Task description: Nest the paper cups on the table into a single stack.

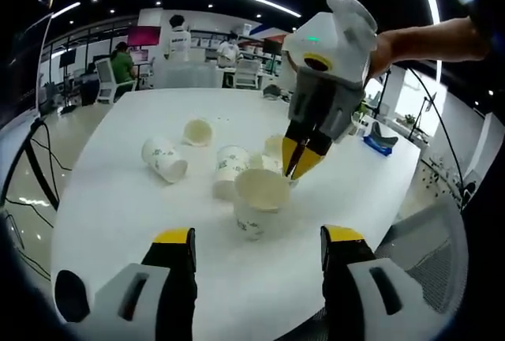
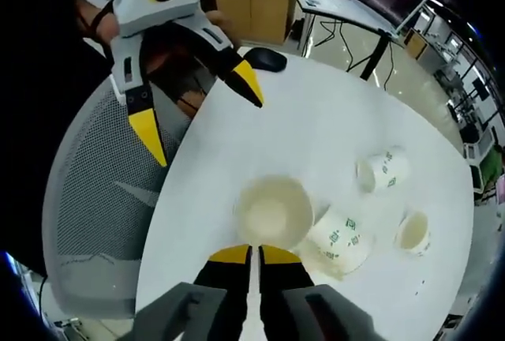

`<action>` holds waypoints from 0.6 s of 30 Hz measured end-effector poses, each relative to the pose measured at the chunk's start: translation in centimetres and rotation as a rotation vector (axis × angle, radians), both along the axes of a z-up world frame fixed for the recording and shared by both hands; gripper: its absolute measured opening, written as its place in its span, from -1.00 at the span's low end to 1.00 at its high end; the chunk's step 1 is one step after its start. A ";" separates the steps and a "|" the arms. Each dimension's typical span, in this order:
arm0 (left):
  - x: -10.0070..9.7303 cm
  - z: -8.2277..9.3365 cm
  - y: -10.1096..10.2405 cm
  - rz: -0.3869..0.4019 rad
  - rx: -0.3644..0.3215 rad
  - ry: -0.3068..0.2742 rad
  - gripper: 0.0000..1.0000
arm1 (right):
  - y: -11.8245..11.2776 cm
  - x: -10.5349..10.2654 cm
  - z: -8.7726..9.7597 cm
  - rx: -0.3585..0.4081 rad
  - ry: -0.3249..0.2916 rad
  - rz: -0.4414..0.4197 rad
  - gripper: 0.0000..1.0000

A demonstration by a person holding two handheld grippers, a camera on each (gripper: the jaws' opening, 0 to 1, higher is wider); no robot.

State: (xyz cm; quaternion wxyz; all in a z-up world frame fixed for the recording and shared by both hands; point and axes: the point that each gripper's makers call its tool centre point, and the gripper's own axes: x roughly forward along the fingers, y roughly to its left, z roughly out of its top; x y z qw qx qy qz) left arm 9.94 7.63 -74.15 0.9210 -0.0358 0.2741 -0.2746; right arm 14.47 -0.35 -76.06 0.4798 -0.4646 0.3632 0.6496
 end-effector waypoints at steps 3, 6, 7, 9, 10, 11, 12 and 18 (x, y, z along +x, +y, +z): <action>0.0 -0.1 0.1 0.001 0.000 0.002 0.26 | 0.1 0.2 0.2 0.014 0.005 -0.016 -0.97; 0.0 -0.2 0.1 0.003 0.000 0.004 0.26 | 0.3 0.4 0.4 0.033 0.006 -0.044 -0.93; 0.0 -0.3 0.1 0.003 -0.001 0.005 0.26 | 0.3 0.5 0.5 0.040 0.008 -0.054 -0.91; 0.1 -0.3 0.2 0.004 -0.001 0.006 0.26 | 0.4 0.7 0.3 0.052 0.011 -0.075 -0.82; 0.0 -0.3 0.1 0.005 -0.002 0.006 0.26 | 0.4 1.0 0.3 0.056 0.007 -0.084 -0.77; 0.1 -0.4 0.1 0.004 -0.003 0.007 0.26 | 0.4 1.2 0.3 0.056 0.006 -0.090 -0.72; 0.1 -0.5 0.2 0.004 -0.002 0.007 0.26 | 0.4 1.2 0.4 0.058 0.004 -0.098 -0.72; 0.1 -0.7 0.3 0.006 -0.006 0.012 0.26 | 1.4 3.0 1.8 0.152 0.000 -0.224 -0.55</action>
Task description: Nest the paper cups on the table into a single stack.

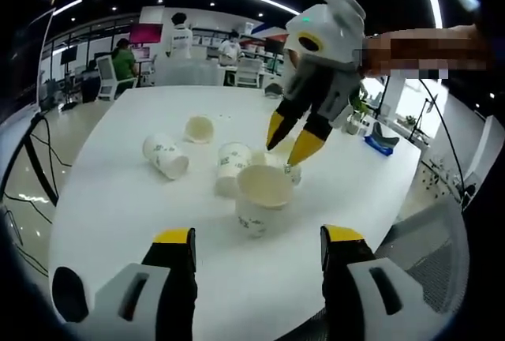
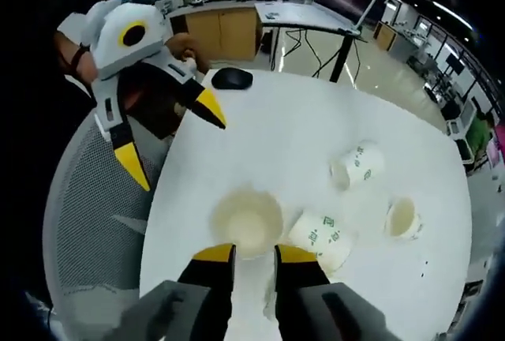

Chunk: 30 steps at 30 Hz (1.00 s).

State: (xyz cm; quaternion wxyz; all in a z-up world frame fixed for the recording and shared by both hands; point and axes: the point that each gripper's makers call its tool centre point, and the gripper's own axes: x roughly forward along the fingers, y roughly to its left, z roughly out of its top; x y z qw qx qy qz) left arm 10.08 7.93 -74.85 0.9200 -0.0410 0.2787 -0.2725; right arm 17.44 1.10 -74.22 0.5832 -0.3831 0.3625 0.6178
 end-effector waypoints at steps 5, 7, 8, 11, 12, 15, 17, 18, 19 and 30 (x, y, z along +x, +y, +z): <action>0.1 -0.3 0.3 0.004 0.005 0.003 0.26 | 0.9 1.5 1.0 0.088 0.005 -0.118 -0.42; 0.1 -0.3 0.3 -0.002 0.014 0.004 0.27 | 0.8 2.5 1.1 0.099 -0.023 -0.139 -0.37; 0.0 -0.3 0.3 -0.005 0.015 0.003 0.27 | 0.8 2.7 1.2 0.102 -0.037 -0.148 -0.32; -0.2 -0.5 0.3 -0.015 0.020 0.008 0.29 | 0.9 4.0 1.4 0.119 -0.075 -0.195 -0.19; -0.3 -0.6 0.3 -0.017 0.022 0.010 0.30 | 0.9 4.3 1.5 0.122 -0.084 -0.208 -0.16; -0.4 -0.7 0.3 -0.023 0.026 0.014 0.30 | 1.0 6.3 1.7 0.149 -0.112 -0.294 -0.07; -0.5 -0.8 0.4 -0.025 0.030 0.017 0.31 | 1.4 7.5 1.7 0.179 -0.106 -0.356 0.00; -0.5 -0.8 0.4 -0.025 0.031 0.018 0.31 | 1.3 8.5 1.5 0.184 -0.110 -0.389 0.03; -0.5 -0.8 0.4 -0.025 0.032 0.019 0.31 | 1.2 9.1 1.3 0.178 -0.125 -0.407 0.05; -0.6 -1.2 0.2 -0.032 0.027 0.043 0.31 | 0.6 15.1 -0.8 0.201 -0.228 -0.750 0.19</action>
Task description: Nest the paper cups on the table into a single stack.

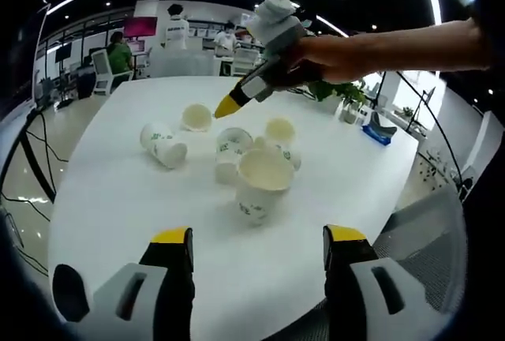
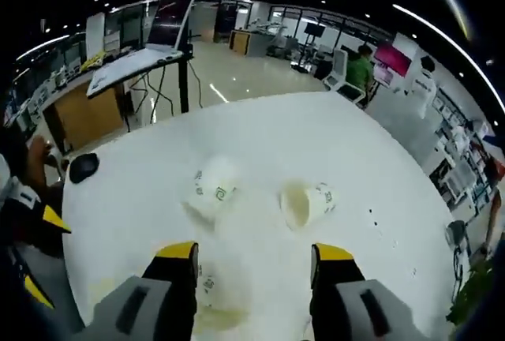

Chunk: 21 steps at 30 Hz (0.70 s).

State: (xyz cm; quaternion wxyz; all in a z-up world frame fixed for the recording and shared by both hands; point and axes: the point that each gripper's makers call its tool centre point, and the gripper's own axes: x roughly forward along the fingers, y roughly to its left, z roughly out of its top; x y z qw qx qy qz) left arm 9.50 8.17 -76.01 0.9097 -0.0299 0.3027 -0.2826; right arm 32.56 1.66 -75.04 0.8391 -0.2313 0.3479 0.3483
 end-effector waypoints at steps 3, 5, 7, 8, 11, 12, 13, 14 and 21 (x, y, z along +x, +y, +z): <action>0.0 -0.1 0.1 -0.001 -0.003 0.007 0.31 | -0.4 1.0 -0.3 0.019 -0.036 -0.095 0.19; -0.1 -0.2 0.0 -0.003 -0.003 0.014 0.31 | -1.3 3.2 -1.0 0.063 -0.048 -0.182 0.17; -0.1 -0.4 0.1 -0.005 -0.001 0.020 0.31 | -1.8 4.5 -1.3 0.092 -0.059 -0.235 0.16; -0.1 -0.5 0.2 -0.004 0.000 0.022 0.32 | -2.0 5.0 -1.8 0.103 -0.051 -0.256 0.16; 0.2 -0.8 0.7 0.002 0.000 0.027 0.32 | -2.8 5.8 -2.6 0.130 -0.045 -0.328 0.18; 0.3 -1.1 1.0 0.008 -0.001 0.034 0.32 | -3.1 6.1 -3.0 0.141 -0.044 -0.347 0.18; 0.4 -1.1 1.1 0.011 -0.001 0.036 0.32 | -3.2 6.3 -3.2 0.150 -0.045 -0.361 0.18; 0.4 -1.2 1.3 0.016 -0.001 0.040 0.32 | -3.5 6.7 -3.4 0.168 -0.045 -0.386 0.18; 0.4 -1.6 1.5 0.019 0.000 0.061 0.31 | -2.1 7.8 -5.2 0.229 -0.042 -0.391 0.20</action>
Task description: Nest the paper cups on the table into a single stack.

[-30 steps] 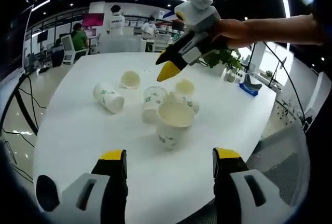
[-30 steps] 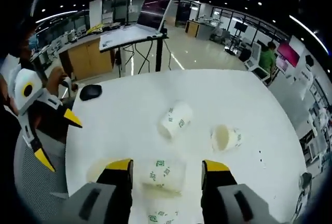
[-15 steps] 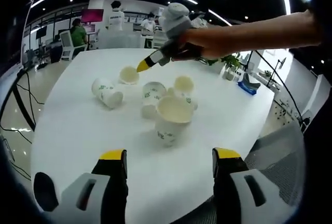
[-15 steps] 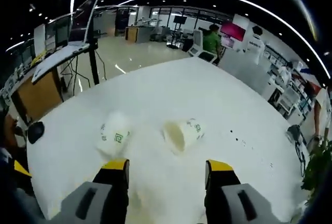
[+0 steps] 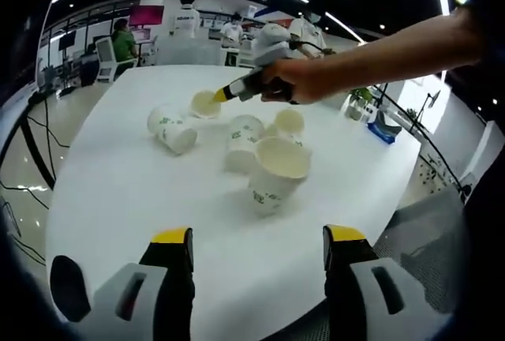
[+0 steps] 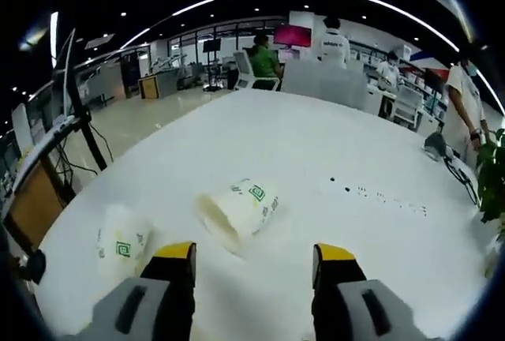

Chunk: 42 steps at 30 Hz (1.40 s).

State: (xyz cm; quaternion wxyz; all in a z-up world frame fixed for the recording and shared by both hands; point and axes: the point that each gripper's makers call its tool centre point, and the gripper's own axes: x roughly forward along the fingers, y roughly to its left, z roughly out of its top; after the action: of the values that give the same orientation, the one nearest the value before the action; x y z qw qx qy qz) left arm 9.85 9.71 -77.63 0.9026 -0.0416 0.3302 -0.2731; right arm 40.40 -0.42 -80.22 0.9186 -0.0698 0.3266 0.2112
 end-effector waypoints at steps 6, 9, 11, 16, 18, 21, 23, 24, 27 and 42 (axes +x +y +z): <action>-0.2 -0.5 0.6 0.006 0.007 0.024 0.31 | 0.6 0.5 -0.9 0.029 0.005 -0.027 0.20; -0.1 -0.6 0.9 0.014 0.008 0.030 0.31 | 0.7 1.1 -1.4 0.058 0.009 -0.053 0.20; 0.0 -0.6 1.1 0.022 0.009 0.034 0.31 | 0.8 1.5 -1.5 0.065 0.001 -0.063 0.19; 0.2 -0.9 1.4 0.030 0.011 0.041 0.31 | 1.2 2.5 -2.0 0.051 -0.003 -0.066 0.14; 0.2 -1.1 1.5 0.028 0.015 0.046 0.31 | 1.1 3.1 -1.8 0.045 -0.018 -0.080 -0.04; 0.0 -1.4 1.6 0.026 0.023 0.054 0.30 | 1.4 4.1 -1.2 0.058 -0.048 -0.106 -0.12; -0.2 -1.7 1.8 0.026 0.026 0.062 0.30 | 1.7 4.6 -1.4 0.054 -0.052 -0.107 -0.12; -0.3 -1.8 1.9 0.029 0.028 0.065 0.30 | 1.7 4.8 -1.6 0.051 -0.052 -0.108 -0.12; -0.3 -1.9 2.3 0.040 0.030 0.072 0.30 | 1.3 5.9 -2.5 0.043 -0.050 -0.124 -0.19; -0.1 -2.1 1.9 0.037 0.040 0.074 0.30 | -2.0 6.3 0.1 0.017 -0.080 -0.164 -1.00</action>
State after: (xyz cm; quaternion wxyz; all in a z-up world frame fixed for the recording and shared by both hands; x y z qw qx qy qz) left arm 9.75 11.62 -79.73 0.8953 -0.0399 0.3678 -0.2480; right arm 46.69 -2.41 -80.15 0.9457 -0.0433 0.2923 0.1353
